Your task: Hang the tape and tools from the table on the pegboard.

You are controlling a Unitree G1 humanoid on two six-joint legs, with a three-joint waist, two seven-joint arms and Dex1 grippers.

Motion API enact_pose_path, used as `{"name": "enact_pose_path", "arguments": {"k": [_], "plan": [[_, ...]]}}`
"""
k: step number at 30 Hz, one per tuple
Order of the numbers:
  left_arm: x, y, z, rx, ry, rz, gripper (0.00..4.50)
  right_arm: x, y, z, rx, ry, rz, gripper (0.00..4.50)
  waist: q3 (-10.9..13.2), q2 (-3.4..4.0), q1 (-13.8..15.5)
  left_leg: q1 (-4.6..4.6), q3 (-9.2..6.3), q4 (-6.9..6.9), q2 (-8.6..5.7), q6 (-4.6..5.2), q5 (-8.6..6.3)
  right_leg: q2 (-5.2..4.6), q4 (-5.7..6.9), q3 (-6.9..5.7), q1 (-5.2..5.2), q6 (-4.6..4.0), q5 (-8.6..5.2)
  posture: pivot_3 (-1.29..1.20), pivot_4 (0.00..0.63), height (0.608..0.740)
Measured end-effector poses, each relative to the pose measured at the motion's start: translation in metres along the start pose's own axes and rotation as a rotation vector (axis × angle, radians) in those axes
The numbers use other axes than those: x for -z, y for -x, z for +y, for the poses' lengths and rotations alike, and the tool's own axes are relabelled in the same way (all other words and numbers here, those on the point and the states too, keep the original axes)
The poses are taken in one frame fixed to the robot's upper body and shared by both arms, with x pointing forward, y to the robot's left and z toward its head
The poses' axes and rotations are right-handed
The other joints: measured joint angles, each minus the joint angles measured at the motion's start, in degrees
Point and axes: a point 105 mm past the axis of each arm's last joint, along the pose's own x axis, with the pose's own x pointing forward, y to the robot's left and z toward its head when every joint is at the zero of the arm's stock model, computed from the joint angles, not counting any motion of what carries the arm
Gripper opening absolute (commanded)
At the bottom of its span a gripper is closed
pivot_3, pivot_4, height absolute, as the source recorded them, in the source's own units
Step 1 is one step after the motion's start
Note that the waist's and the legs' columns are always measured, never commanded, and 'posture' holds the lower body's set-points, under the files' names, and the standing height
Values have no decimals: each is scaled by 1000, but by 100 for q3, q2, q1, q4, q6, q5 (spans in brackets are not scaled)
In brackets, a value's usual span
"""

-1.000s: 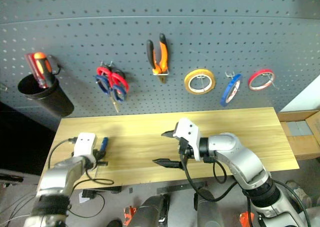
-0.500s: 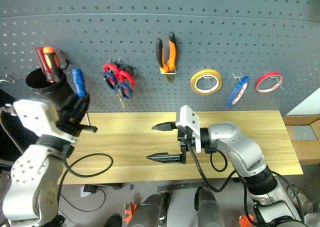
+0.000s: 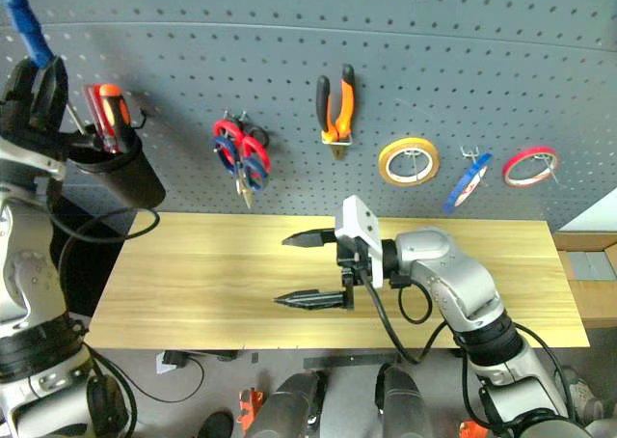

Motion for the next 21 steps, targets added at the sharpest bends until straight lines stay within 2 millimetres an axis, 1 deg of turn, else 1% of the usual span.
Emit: {"name": "enact_pose_path", "arguments": {"k": [2,3,6,8,10,14,16,21], "plan": [[13,0,4,-11,-4,22,439,-4,-3,-5,40,8,-23,4500,0,0,-9,2,0,0,2,0,0,0,3,-3,-1,0,0,86,242,740],[19,1,6,-19,1,33,439,-9,-4,-10,78,15,-47,4500,0,0,-20,1,0,0,2,-2,1,0,6,-3,-2,0,0,80,244,740],[34,2,6,-24,-3,54,439,-34,-6,-27,174,56,-133,4500,0,0,-48,1,1,1,0,-2,1,-2,6,-3,-5,-1,1,72,244,740],[39,2,5,-23,1,60,439,-46,-4,-32,208,78,-167,4500,-2,-3,-69,-1,-3,1,-1,-1,1,-3,4,-8,-5,-1,1,67,241,740],[40,4,6,-25,-3,58,439,-53,-3,-37,238,83,-193,4500,-2,-3,-79,-3,-2,1,-1,-1,1,-4,5,-9,-9,-1,1,71,235,740],[43,8,7,-25,-13,62,439,-71,-5,-41,270,105,-245,4500,-3,-2,-152,-3,3,0,0,-1,1,-4,11,-7,-13,-2,1,73,227,740],[46,10,7,-27,-13,73,439,-74,-5,-41,279,114,-255,4500,-7,-4,-157,-2,4,1,1,-1,1,-4,14,-6,-13,-2,1,75,224,740],[50,17,8,-36,9,101,439,-74,-4,-43,290,113,-254,4500,-11,-3,-161,-1,9,2,1,-1,1,-4,16,-4,-14,-2,1,75,224,740]]}}
